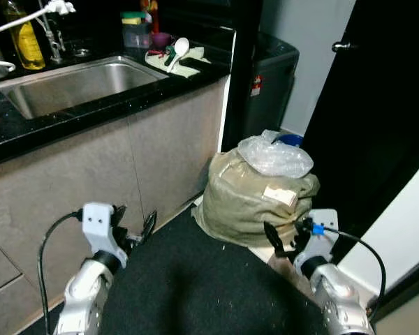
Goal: Kitchen organization
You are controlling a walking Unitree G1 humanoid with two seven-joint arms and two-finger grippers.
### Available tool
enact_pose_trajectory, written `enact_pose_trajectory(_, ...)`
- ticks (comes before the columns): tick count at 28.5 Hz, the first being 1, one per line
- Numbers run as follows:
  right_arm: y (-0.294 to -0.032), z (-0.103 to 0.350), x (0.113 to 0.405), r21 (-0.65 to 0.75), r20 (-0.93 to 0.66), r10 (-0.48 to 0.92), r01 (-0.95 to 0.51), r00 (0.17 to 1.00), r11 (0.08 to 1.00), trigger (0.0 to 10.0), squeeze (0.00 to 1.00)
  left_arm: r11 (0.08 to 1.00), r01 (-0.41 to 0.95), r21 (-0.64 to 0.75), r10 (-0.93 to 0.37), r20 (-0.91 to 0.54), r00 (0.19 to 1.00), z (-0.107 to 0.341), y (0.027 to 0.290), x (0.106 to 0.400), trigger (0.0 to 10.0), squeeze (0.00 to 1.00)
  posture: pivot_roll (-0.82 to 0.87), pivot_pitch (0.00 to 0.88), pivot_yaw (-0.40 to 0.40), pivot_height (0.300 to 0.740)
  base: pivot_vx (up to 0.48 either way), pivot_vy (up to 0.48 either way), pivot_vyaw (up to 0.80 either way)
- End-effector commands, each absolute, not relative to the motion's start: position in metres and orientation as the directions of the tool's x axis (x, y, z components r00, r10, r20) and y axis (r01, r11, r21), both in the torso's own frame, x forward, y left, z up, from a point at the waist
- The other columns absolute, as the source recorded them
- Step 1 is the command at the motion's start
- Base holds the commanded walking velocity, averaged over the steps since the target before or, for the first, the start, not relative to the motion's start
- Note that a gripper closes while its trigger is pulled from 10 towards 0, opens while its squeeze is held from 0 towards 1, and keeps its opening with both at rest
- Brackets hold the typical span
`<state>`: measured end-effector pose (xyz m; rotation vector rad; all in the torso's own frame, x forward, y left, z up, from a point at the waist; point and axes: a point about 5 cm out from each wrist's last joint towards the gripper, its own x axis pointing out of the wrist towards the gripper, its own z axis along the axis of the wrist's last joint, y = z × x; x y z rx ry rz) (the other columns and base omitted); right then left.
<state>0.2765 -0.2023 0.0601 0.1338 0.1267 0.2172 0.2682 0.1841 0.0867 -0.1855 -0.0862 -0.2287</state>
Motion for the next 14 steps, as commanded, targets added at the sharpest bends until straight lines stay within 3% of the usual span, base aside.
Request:
enact_pose_trajectory(1,-0.196,0.068,0.277,0.165,-0.082,0.251,-0.235,0.964,0.958,10.0,0.0,0.955,0.226,-0.19,-0.205,0.125,0.971,0.095,0.18,0.268,10.0,0.0,-0.09,0.0,-0.075,0.74,0.0,0.0,0.0)
enact_pose_trajectory(3,-0.19,0.075,0.276,0.172,-0.06,0.285,-0.272,0.957,0.947,10.0,0.0,0.958,0.224,-0.177,-0.202,0.135,0.97,0.103,0.178,0.267,10.0,0.0,-0.09,0.0,-0.076,0.74,0.0,0.0,0.0)
enact_pose_trajectory(14,-0.188,0.092,0.277,0.175,-0.037,0.285,-0.275,0.958,0.945,10.0,0.0,0.91,0.337,-0.24,-0.313,0.136,0.94,0.121,0.169,0.259,10.0,0.0,-0.09,0.0,-0.069,0.74,0.0,0.0,0.77)
